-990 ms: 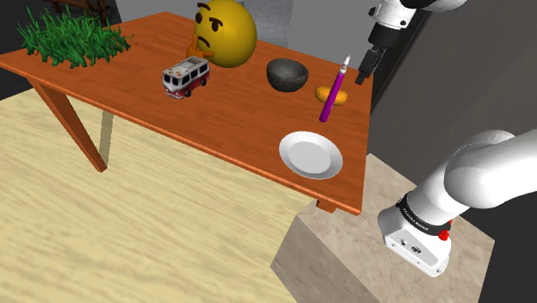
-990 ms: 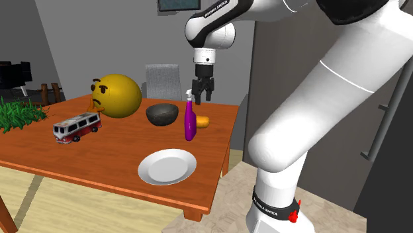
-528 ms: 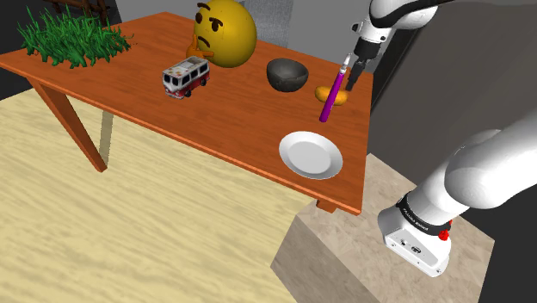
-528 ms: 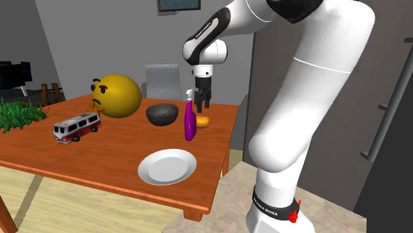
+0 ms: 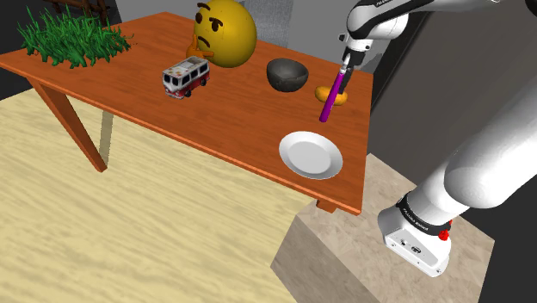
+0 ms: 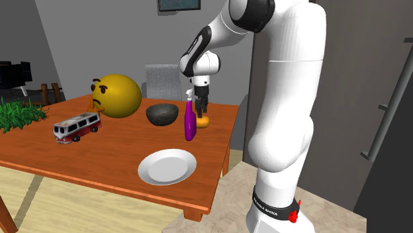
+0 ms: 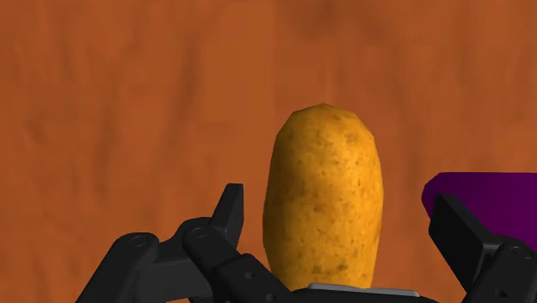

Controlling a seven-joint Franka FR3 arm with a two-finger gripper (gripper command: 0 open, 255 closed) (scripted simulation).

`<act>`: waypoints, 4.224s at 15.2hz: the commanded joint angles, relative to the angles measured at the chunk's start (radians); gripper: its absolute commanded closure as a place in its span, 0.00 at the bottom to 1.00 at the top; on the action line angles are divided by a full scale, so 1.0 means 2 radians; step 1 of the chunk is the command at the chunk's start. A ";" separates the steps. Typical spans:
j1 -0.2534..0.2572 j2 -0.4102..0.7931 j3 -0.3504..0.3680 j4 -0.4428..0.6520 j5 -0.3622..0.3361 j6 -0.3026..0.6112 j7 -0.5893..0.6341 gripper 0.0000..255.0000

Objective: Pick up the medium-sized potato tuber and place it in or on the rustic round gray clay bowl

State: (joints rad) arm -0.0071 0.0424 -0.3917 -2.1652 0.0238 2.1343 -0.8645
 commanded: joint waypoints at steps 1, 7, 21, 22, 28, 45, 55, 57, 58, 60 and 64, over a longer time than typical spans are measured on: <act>0.000 0.011 0.001 -0.003 0.005 0.013 -0.005 0.00; -0.001 0.031 0.002 -0.021 0.015 0.050 -0.012 0.00; -0.001 0.031 0.002 -0.021 0.015 0.049 -0.012 1.00; -0.001 0.031 0.002 -0.021 0.015 0.049 -0.012 1.00; 0.000 0.014 0.001 -0.011 0.006 0.024 -0.006 1.00; 0.003 -0.039 0.002 0.051 -0.017 -0.086 0.011 1.00; 0.004 -0.054 0.004 0.102 -0.023 -0.152 0.016 1.00; 0.004 -0.056 0.004 0.111 -0.023 -0.162 0.016 1.00; 0.008 -0.042 0.007 0.126 -0.017 -0.165 0.021 1.00; 0.014 -0.012 0.013 0.160 -0.005 -0.171 0.030 1.00; 0.024 0.051 0.025 0.238 0.017 -0.190 0.047 1.00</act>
State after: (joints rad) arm 0.0352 0.1094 -0.3489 -1.7382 0.0464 1.7712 -0.7818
